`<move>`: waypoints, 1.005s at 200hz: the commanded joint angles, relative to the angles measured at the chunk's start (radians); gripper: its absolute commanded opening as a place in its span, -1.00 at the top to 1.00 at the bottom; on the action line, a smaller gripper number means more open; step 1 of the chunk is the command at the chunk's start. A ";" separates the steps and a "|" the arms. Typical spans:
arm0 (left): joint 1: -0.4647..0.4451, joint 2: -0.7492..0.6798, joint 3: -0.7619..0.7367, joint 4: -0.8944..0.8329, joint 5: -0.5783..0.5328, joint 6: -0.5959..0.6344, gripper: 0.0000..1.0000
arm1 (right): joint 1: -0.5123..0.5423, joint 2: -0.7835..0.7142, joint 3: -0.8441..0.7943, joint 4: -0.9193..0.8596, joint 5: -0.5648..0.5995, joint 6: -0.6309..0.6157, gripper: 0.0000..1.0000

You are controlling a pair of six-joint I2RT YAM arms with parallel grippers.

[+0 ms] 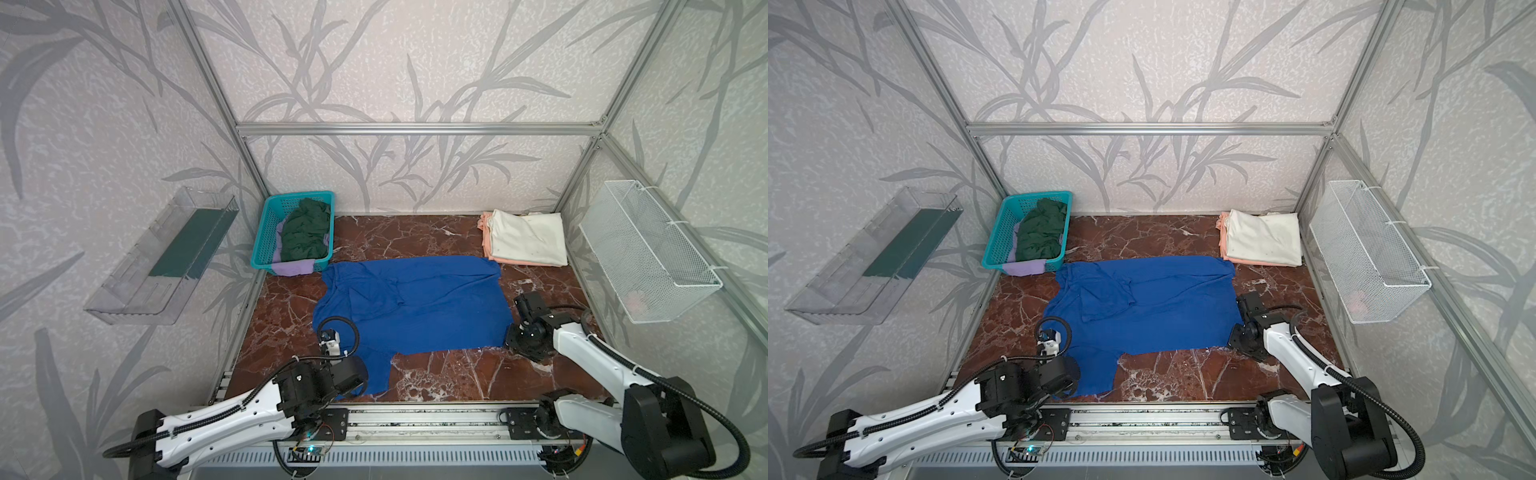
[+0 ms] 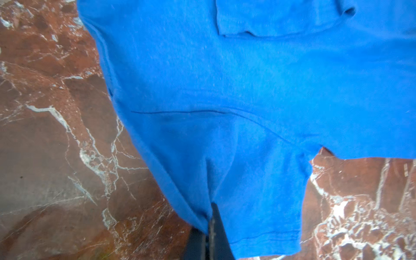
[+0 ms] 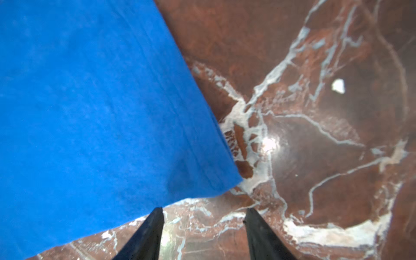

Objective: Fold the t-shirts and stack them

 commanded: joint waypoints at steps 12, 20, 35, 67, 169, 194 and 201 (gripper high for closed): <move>-0.001 -0.064 -0.005 -0.145 -0.071 -0.037 1.00 | -0.023 0.041 0.001 0.009 0.012 -0.009 -0.21; 0.000 -0.069 -0.006 -0.149 -0.070 -0.041 1.00 | -0.024 0.048 0.007 0.011 0.011 -0.040 -0.21; -0.001 -0.070 -0.010 -0.153 -0.066 -0.045 1.00 | -0.027 0.063 0.008 0.023 -0.002 -0.035 -0.19; -0.001 -0.070 -0.007 -0.155 -0.070 -0.046 1.00 | -0.032 0.107 0.031 0.009 -0.010 -0.024 -0.15; 0.000 -0.108 -0.005 -0.179 -0.091 -0.075 1.00 | -0.034 0.143 -0.005 0.103 -0.023 0.118 0.38; 0.000 -0.111 -0.002 -0.177 -0.099 -0.078 1.00 | -0.033 0.146 -0.001 0.103 -0.028 0.105 0.89; 0.000 -0.109 0.001 -0.178 -0.103 -0.078 1.00 | -0.033 0.147 -0.001 0.100 -0.027 0.107 1.00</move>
